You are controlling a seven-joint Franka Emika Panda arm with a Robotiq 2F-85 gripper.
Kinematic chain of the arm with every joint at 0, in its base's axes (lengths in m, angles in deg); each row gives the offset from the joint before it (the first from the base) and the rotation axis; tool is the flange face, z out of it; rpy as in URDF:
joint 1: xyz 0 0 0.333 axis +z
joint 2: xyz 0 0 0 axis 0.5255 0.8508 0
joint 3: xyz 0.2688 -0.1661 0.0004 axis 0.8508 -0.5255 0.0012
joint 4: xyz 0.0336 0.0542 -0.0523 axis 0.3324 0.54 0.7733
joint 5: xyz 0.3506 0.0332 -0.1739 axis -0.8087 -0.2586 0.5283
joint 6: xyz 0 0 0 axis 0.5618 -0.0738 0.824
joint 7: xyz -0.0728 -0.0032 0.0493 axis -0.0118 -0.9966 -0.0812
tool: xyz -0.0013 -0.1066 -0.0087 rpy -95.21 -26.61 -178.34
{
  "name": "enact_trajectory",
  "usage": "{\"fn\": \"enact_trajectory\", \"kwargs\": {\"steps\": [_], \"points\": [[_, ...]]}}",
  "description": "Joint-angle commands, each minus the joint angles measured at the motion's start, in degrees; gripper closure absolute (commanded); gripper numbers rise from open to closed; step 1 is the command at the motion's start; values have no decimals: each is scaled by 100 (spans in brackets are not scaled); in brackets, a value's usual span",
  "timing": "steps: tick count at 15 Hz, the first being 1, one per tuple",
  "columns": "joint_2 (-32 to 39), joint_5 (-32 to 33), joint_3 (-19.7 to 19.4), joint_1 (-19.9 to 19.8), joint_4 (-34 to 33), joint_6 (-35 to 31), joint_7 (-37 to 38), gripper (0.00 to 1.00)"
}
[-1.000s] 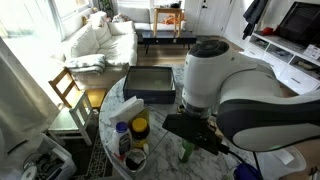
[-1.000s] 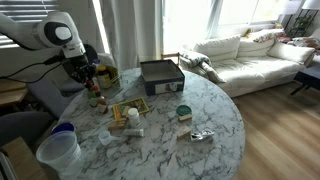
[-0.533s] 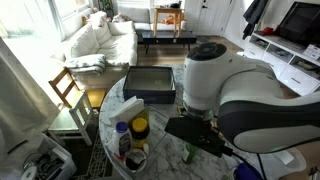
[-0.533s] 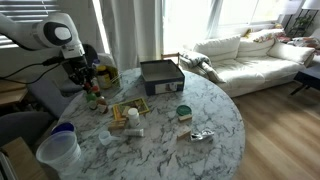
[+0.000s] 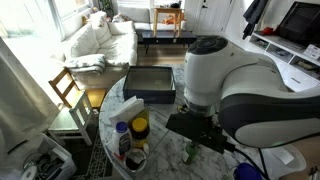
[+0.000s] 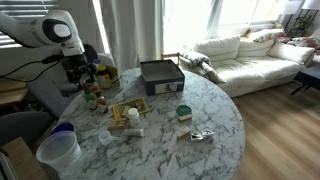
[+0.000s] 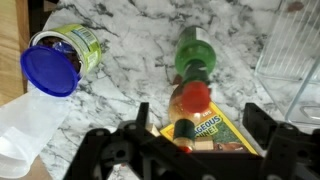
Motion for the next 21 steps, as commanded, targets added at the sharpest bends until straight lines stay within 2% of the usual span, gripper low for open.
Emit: {"fn": "enact_trajectory", "kwargs": {"steps": [1,6,7,14,15,21], "points": [[-256,-133,-1,-204,-176,181,-154,0],[-371,-224,-180,-577,-525,-59,-262,0],[-321,-40,-66,-500,-481,12,-177,0],[-235,25,-168,-664,-640,161,-210,0],[-158,-114,-220,-709,-645,186,-415,0],[326,-1313,-495,-1044,-515,-100,-3094,0]]}}
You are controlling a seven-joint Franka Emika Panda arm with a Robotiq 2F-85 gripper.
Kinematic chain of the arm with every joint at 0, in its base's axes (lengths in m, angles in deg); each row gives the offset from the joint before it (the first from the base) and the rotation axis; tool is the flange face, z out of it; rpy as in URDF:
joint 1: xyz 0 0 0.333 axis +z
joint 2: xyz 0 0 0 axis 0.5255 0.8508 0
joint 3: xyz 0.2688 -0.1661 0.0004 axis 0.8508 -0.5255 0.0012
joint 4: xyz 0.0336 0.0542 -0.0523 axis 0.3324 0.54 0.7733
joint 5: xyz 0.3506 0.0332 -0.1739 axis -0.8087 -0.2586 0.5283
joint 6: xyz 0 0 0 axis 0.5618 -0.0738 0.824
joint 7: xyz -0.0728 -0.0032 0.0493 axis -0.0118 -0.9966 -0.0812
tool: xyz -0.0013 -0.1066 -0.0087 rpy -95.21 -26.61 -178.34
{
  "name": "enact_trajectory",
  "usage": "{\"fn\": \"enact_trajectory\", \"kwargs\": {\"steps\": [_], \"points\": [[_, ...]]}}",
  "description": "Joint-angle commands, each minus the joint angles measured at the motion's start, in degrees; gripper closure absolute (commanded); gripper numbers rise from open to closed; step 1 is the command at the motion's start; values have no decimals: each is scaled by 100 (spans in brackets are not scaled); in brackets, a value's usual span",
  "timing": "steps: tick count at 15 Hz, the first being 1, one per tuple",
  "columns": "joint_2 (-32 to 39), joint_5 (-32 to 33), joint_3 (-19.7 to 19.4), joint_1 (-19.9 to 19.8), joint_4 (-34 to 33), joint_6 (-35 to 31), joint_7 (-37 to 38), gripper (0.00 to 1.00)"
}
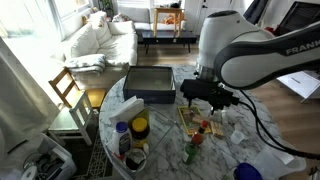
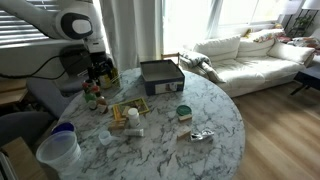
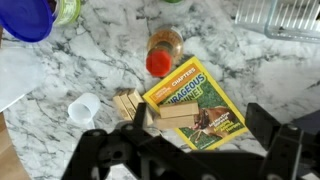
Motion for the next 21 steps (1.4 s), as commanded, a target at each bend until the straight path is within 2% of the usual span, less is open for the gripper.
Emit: {"fn": "enact_trajectory", "kwargs": {"steps": [1,4,9,13,17,21], "points": [[287,-595,-160,-222,-3,-68,-1441,0],[430,-762,-321,-356,129,-147,-2099,0],[545,-814,-498,-423,619,-739,-2465,0],[645,-1023,-452,-323,1142,-1847,-2524,0],[856,-774,-545,-211,1579,-3158,-2490,0],[1148,-800,-653,-116,1721,-3993,-2534,0]]}}
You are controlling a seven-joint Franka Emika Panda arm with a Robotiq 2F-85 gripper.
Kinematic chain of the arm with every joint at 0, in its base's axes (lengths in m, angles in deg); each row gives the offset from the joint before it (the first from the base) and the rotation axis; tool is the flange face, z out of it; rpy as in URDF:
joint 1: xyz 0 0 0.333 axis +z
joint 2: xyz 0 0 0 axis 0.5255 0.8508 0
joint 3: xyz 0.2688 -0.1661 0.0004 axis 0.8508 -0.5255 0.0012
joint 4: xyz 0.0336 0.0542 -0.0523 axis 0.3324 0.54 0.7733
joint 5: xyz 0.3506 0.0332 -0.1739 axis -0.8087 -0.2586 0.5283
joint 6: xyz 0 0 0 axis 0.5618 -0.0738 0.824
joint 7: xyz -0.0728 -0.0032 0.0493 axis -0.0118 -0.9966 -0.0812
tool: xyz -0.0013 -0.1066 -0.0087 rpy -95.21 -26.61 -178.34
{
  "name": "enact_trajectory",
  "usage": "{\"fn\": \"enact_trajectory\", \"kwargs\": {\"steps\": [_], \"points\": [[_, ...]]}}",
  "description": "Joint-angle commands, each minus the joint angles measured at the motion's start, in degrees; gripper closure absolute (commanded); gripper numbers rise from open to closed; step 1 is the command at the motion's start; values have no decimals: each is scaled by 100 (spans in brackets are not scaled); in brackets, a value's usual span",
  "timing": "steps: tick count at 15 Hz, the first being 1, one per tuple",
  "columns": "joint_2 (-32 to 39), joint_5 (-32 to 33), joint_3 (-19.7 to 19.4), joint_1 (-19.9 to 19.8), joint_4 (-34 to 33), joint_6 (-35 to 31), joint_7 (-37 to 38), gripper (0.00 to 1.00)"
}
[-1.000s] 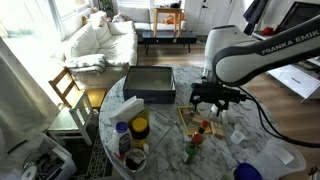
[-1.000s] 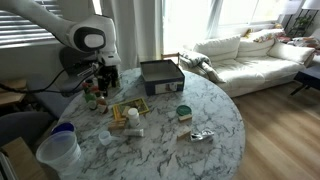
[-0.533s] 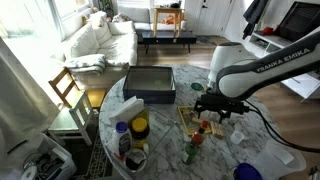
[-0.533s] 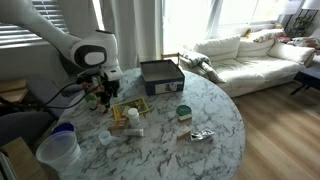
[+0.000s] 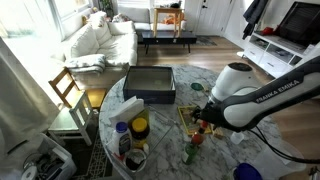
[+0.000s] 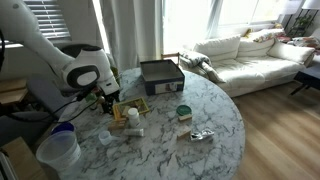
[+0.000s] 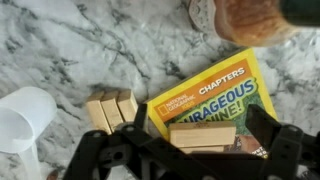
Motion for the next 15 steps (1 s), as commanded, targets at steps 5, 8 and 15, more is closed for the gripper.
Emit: {"fn": "enact_trajectory", "kwargs": {"steps": [5,8,15], "points": [[469,-5,-328,226,-58,-887,-373,0],[517,-193,-241,126,-150,-799,-713,0],[313,-913,84,-28,-343,-84,-1605,0]]}}
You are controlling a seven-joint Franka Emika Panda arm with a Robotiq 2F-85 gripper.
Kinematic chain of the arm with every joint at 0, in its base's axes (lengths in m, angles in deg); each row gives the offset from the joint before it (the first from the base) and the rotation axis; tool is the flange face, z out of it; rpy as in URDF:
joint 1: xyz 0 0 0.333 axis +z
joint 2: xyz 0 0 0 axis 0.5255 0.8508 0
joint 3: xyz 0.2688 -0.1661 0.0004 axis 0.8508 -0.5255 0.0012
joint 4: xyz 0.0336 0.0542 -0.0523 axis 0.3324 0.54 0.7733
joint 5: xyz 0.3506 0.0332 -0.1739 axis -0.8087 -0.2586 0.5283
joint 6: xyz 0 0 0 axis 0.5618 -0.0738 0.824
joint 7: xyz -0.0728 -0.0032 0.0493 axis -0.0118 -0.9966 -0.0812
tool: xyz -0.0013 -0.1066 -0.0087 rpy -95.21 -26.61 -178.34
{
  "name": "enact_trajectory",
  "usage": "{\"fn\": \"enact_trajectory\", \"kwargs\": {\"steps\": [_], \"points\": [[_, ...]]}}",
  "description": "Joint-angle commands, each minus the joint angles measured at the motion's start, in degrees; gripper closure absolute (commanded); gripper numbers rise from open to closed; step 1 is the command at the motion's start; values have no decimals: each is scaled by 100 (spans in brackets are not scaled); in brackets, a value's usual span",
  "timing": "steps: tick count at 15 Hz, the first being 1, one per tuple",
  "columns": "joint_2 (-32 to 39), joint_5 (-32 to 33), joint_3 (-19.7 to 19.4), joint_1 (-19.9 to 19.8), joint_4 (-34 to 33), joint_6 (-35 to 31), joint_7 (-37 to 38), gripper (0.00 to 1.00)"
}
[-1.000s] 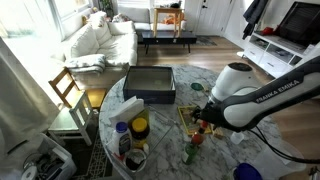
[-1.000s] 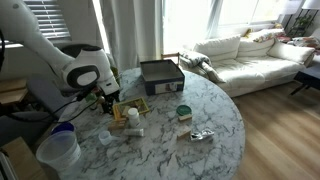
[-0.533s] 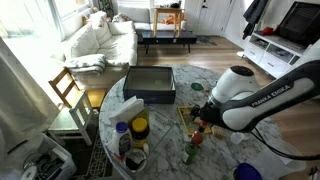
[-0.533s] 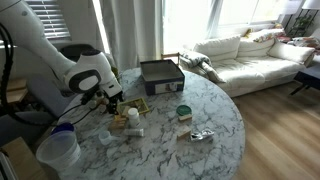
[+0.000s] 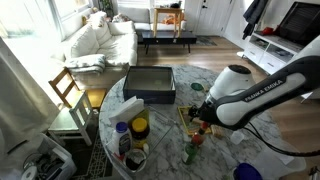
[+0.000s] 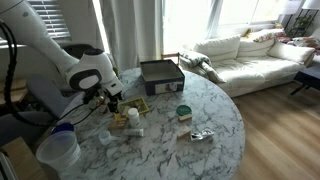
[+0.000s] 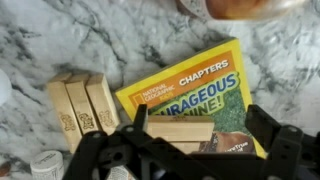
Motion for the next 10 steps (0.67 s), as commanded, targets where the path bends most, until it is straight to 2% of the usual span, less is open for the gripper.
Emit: {"fn": "enact_trajectory", "kwargs": {"steps": [1,5,10], "points": [[-17,-46,-118,49,-203,631,-308,0],[100,222,-371,99,-421,836,-217,0],[301,31,-332,1,-591,930,-453,0]]}}
